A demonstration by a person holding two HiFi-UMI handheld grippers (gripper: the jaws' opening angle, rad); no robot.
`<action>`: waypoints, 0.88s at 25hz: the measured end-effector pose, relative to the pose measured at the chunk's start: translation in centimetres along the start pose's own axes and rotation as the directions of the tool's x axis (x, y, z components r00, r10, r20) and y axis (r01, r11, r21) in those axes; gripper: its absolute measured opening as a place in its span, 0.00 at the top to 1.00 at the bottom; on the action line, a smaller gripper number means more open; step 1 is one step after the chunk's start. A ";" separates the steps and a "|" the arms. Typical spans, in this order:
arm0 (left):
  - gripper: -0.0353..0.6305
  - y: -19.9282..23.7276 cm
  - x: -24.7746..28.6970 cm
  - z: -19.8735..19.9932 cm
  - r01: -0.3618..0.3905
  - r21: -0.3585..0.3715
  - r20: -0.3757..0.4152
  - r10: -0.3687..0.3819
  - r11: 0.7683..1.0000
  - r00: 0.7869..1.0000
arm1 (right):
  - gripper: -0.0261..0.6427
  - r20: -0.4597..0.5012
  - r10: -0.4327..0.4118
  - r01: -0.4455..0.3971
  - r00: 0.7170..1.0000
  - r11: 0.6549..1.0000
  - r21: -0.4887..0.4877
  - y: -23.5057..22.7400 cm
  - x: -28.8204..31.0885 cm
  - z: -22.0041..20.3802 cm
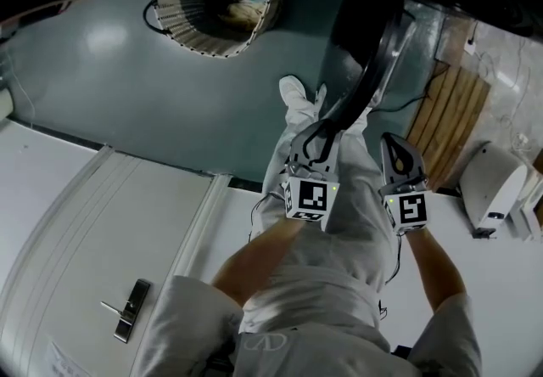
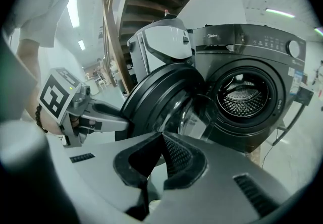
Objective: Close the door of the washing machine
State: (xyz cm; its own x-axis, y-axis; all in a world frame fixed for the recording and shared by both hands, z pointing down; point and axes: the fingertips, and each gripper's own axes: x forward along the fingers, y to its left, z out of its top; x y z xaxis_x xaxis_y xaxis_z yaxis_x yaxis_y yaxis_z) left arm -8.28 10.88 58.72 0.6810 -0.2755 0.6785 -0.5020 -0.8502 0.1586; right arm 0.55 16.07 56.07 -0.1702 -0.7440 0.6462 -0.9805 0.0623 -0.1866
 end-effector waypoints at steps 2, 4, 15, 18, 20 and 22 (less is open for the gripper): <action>0.81 -1.1 0.4 0.0 -0.008 -0.029 -0.013 0.008 1.000 1.000 | 0.94 0.000 -0.013 0.013 1.000 1.000 -0.002 -0.7 -0.9 -0.5; 0.81 -2.2 0.8 0.0 -0.020 -0.060 -0.033 0.018 0.998 0.999 | 0.94 -0.002 -0.030 0.030 1.000 1.000 0.003 -1.7 -1.8 -1.0; 0.77 -8.3 3.8 1.0 -0.001 -0.174 -0.109 -0.018 0.985 0.994 | 0.94 -0.010 -0.132 0.132 0.991 0.989 0.069 -6.9 -5.7 -4.5; 0.76 -9.8 4.8 1.4 0.004 -0.202 -0.129 -0.031 0.979 0.991 | 0.94 0.002 -0.153 0.152 0.988 0.984 0.092 -8.1 -6.6 -5.2; 0.76 -10.9 5.4 1.7 0.001 -0.224 -0.136 -0.033 0.975 0.990 | 0.94 0.004 -0.160 0.159 0.987 0.982 0.098 -8.8 -7.3 -5.9; 0.75 -11.9 6.0 2.0 0.002 -0.239 -0.144 -0.037 0.971 0.989 | 0.94 0.006 -0.162 0.161 0.987 0.984 0.080 -9.3 -7.9 -6.6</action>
State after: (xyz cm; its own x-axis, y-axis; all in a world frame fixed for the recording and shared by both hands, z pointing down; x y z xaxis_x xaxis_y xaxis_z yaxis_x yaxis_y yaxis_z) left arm 2.83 18.48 59.49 0.6153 -0.1760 0.7684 -0.6136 -0.7188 0.3267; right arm 10.38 25.77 57.58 -0.0081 -0.7484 0.6632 -0.9840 -0.1122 -0.1385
